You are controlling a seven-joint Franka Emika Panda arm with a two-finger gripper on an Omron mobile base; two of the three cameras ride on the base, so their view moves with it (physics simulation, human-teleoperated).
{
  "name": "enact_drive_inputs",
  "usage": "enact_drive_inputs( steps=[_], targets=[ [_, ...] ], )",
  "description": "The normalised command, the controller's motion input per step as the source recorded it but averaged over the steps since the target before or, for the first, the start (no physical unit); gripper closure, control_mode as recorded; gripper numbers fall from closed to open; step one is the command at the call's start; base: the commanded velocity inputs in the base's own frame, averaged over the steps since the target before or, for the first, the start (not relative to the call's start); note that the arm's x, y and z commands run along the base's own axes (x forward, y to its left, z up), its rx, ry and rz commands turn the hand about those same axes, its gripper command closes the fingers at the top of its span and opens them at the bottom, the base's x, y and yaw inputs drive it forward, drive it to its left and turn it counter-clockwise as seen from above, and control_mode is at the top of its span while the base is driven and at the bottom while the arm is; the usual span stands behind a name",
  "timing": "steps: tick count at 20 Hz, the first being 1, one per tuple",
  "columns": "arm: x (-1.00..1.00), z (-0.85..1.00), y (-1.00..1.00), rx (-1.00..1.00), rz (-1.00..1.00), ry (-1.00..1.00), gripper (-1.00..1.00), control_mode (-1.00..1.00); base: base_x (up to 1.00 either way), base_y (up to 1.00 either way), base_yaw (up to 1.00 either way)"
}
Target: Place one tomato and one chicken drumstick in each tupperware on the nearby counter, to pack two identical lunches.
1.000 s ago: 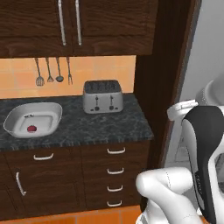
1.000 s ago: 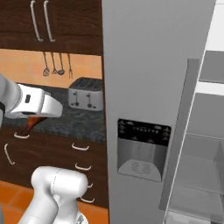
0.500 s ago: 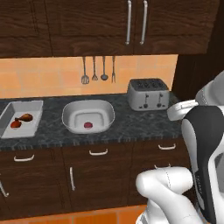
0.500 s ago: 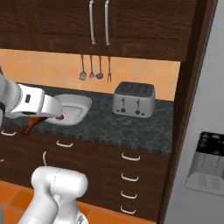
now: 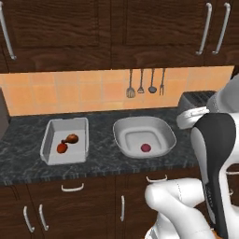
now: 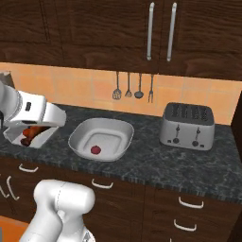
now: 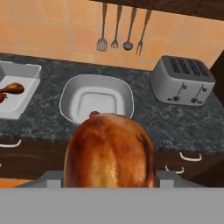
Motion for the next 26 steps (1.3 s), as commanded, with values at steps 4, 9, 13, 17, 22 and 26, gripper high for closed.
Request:
enact_drive_inputs(
  steps=[4, 9, 13, 17, 22, 26],
  targets=[
    [0.00, 0.00, 0.00, 0.00, 0.00, 0.00, 1.00, 1.00, 0.14, 0.05, 0.00],
    [0.37, -0.60, -0.28, 0.25, 0.00, -0.02, 1.00, -1.00, 0.00, 0.00, 0.00],
    [1.00, -0.98, -0.03, 0.02, 0.00, 0.06, 1.00, -1.00, 0.00, 0.00, 0.00],
    [1.00, -0.90, 0.00, 0.00, -0.01, 0.05, 1.00, -1.00, 0.00, 0.00, 0.00],
    [1.00, -0.59, -0.01, 0.00, -0.01, 0.00, 1.00, -1.00, 0.00, 0.00, 0.00],
    [1.00, -0.26, 0.00, -0.02, 0.00, 0.00, 1.00, -1.00, 0.00, 0.00, 0.00]
  ],
)
